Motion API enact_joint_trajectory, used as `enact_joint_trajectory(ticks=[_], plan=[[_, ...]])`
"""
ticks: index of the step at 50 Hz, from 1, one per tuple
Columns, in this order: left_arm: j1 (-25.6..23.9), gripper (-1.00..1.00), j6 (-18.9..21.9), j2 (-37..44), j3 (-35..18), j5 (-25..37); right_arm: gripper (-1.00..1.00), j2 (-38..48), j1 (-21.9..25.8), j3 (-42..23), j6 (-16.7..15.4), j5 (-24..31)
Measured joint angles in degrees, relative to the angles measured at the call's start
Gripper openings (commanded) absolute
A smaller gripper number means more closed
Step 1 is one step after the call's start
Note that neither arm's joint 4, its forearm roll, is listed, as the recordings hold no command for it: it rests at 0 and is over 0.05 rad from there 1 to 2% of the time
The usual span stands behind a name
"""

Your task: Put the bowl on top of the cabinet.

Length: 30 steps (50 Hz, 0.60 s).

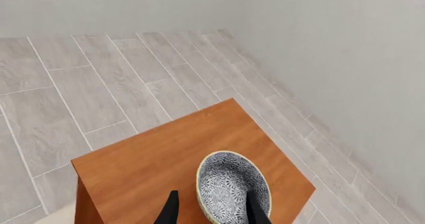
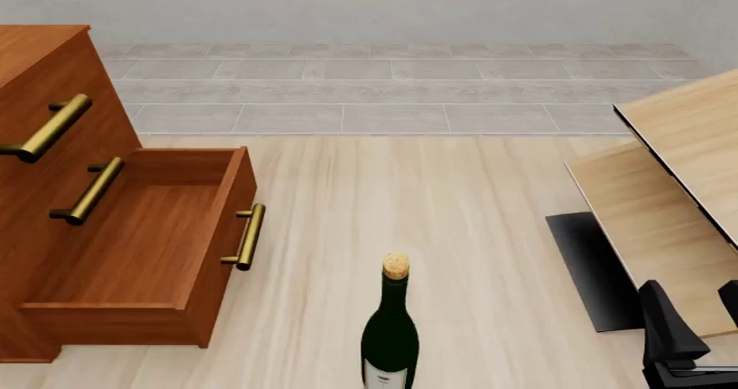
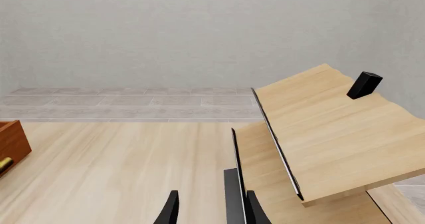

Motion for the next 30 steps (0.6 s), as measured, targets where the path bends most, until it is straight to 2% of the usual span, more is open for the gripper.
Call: enact_joint_trajectory(ticks=[30], plan=[[2.11,1.0,0.44,-5.96,-4.77,-0.06,1.0,0.0,0.0,0.0,-0.01,0.0]])
